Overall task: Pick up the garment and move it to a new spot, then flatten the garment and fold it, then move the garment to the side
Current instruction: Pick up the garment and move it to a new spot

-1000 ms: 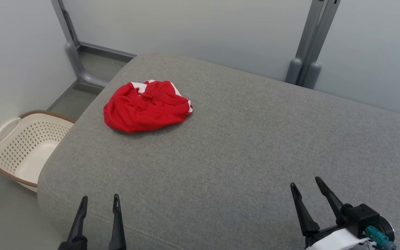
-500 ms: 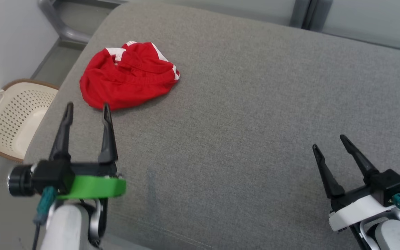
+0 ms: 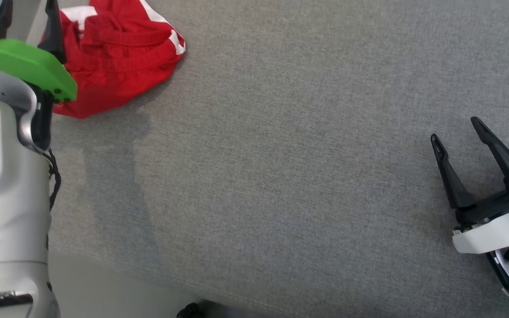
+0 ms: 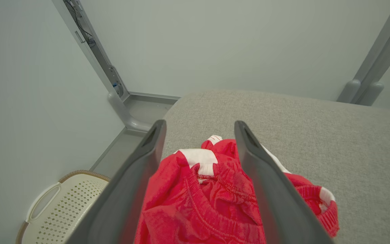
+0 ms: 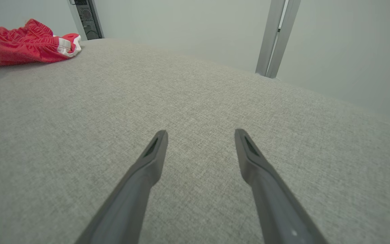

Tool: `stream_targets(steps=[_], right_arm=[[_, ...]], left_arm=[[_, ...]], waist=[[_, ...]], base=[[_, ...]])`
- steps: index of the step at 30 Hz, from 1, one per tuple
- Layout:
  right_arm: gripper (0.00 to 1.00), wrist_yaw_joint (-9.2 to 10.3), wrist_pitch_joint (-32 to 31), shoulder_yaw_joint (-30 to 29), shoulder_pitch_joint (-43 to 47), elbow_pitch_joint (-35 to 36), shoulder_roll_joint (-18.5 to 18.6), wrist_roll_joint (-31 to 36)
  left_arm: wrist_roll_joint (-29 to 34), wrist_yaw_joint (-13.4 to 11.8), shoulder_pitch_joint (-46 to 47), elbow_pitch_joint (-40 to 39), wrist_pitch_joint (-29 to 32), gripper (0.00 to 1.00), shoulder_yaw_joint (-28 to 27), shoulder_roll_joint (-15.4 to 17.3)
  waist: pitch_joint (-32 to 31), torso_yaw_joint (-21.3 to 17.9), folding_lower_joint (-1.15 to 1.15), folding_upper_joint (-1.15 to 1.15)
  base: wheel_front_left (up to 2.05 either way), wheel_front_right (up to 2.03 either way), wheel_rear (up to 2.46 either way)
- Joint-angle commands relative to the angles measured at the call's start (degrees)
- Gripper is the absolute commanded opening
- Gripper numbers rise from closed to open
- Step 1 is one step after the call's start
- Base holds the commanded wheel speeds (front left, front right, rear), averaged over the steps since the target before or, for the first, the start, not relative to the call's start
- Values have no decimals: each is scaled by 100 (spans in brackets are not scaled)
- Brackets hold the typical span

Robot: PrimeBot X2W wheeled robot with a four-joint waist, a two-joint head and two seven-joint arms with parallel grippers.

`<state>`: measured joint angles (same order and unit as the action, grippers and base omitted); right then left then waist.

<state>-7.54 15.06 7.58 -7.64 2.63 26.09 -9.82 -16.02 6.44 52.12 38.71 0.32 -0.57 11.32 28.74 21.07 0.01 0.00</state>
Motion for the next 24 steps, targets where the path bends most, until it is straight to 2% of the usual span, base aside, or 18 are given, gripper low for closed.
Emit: stream_targets(steps=[1, 6, 8, 12, 17, 19, 20, 24], right_arm=[[100, 11, 14, -26, -106, 66, 48, 39], [100, 11, -1, -44, -110, 123, 75, 71], [100, 12, -7, -34, -105, 115, 85, 84], [100, 18, -34, -88, -71, 75, 75, 99], [100, 18, -41, -149, -70, 75, 52, 119], [100, 19, -42, -148, -97, 73, 25, 116], [100, 19, -42, -122, -117, 74, -1, 110], [100, 16, -41, 15, -231, 47, -111, 70]], left_arm=[[-124, 20, 310, 271, 189, 100, -48, 77], [-542, 47, 1082, 1453, 1011, 100, -235, 163], [-616, -19, 1276, 1862, 1284, 100, -275, 261], [-741, -46, 1460, 2486, 1722, 100, -320, 260], [-720, 19, 1432, 2936, 1941, 100, -181, 293], [-645, 51, 1403, 2971, 1767, 100, -102, 313], [-631, 59, 1382, 2959, 1628, 0, -67, 325], [-645, 96, 1320, 2731, 713, 0, 12, 510]], waist=[[638, -308, -1, 0], [943, -444, -1, 0], [1034, -496, -1, 0], [1114, -590, -1, 0], [1146, -639, -1, 0], [1133, -646, -1, 0], [1116, -650, -1, 0], [991, -686, -1, 0]], base=[[0, 0, 0], [0, 0, 0], [0, 0, 0], [0, 0, 0], [0, 0, 0], [0, 0, 0], [0, 0, 0], [0, 0, 0]])
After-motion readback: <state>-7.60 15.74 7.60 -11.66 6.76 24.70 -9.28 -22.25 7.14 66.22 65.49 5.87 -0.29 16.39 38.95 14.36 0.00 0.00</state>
